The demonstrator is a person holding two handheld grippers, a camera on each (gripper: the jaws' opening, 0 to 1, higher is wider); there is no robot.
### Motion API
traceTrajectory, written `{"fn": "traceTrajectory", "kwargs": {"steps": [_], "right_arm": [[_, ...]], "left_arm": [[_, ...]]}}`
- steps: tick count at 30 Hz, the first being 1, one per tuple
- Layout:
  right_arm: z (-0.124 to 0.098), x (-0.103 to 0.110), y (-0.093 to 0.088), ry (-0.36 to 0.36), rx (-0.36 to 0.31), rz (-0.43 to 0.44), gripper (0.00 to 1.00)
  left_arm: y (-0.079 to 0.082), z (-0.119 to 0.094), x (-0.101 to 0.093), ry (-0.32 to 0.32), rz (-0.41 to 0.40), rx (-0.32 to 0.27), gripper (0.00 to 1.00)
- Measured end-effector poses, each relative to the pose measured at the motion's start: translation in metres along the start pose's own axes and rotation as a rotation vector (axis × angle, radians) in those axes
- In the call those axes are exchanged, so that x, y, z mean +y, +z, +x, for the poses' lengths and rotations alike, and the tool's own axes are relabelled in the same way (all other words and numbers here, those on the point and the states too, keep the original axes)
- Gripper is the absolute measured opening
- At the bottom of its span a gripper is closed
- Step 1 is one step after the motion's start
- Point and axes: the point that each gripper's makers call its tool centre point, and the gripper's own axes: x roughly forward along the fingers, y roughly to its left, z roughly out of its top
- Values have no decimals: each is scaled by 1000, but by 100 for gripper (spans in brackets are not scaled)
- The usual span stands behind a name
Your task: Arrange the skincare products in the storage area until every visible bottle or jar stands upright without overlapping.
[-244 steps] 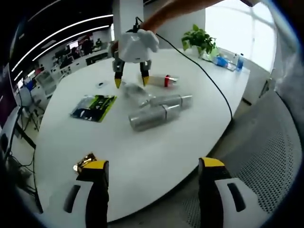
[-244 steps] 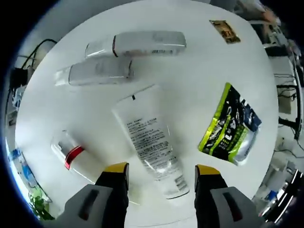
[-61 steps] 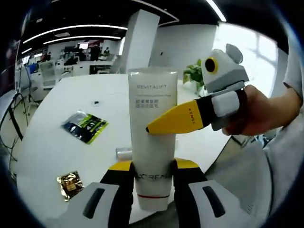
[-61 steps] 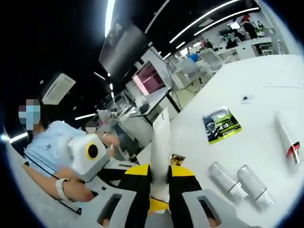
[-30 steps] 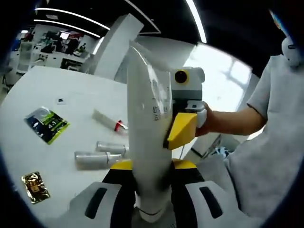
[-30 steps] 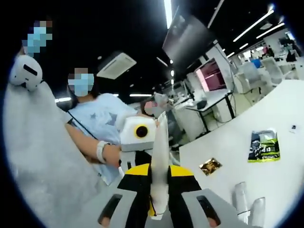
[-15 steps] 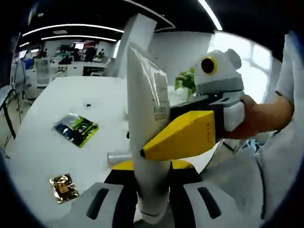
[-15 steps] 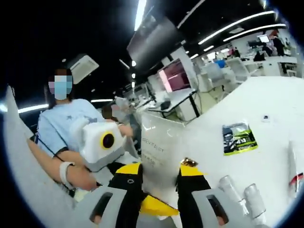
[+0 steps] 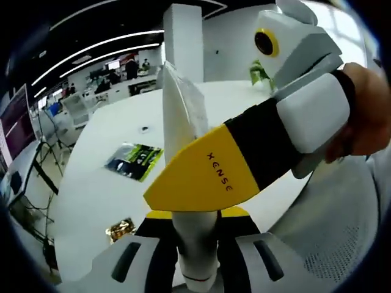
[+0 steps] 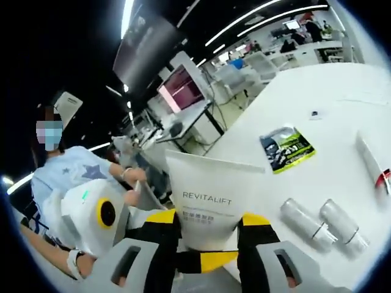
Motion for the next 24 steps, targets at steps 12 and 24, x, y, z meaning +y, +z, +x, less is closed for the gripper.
{"fn": "traceTrajectory", "kwargs": {"steps": [12, 24], "right_arm": [[-10, 1, -1, 75, 4, -59, 28], [-22, -2, 3, 67, -16, -118, 28]], "left_arm": [[6, 0, -7, -2, 69, -36, 21], [16, -1, -14, -36, 52, -88, 21]]}}
